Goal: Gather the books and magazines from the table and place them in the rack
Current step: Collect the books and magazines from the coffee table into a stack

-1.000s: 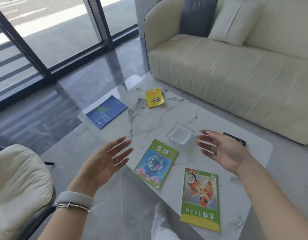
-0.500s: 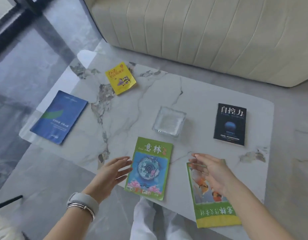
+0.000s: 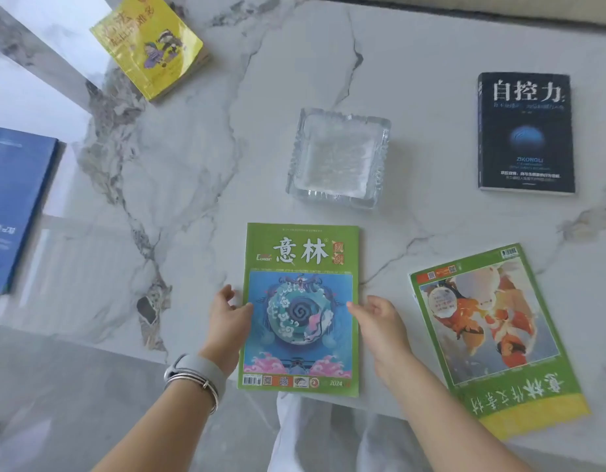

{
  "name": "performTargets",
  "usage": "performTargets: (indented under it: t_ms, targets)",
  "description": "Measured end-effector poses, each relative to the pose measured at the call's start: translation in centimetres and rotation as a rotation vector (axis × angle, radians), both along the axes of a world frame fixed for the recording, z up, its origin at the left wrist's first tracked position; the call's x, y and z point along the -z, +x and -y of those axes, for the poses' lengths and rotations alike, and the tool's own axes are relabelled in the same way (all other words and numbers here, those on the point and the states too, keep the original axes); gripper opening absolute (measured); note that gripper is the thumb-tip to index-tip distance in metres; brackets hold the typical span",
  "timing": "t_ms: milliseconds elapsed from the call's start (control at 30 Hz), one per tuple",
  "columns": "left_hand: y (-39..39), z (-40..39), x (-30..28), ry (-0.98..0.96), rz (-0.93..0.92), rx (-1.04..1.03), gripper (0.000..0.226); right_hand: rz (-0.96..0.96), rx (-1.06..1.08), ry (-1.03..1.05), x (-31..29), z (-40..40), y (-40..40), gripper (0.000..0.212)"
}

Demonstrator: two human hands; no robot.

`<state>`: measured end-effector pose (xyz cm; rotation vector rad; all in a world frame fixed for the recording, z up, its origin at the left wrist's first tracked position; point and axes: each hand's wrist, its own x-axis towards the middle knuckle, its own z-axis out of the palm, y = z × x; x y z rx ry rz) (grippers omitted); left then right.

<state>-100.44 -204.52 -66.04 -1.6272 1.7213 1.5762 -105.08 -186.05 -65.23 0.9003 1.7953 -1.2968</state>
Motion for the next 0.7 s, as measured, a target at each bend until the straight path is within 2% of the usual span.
performTargets:
  t_ms: [167,300,400,567,700]
  targets:
    - [0.8,0.2,1.5,0.011,0.005,0.028,0.024,-0.008,0.076,0.038,1.5,0.9,0.9,0.025]
    - [1.1,-0.4,0.7,0.153,-0.037,0.051,0.025,0.057,0.069,0.007,1.8,1.5,1.2,0.027]
    - [1.1,-1.5,-0.7,0.149,-0.094,0.064,0.025,0.043,0.063,0.006,0.6,0.7,1.1,0.023]
    - [0.0,-6.1,-3.9,0.314,-0.169,0.017,0.024,-0.130,-0.040,0.040,-4.4,-5.6,0.0,0.009]
    - [-0.7,-13.9,-4.4,0.477,-0.137,0.073,0.019,-0.239,0.023,0.170,-6.6,-13.8,-0.6,0.009]
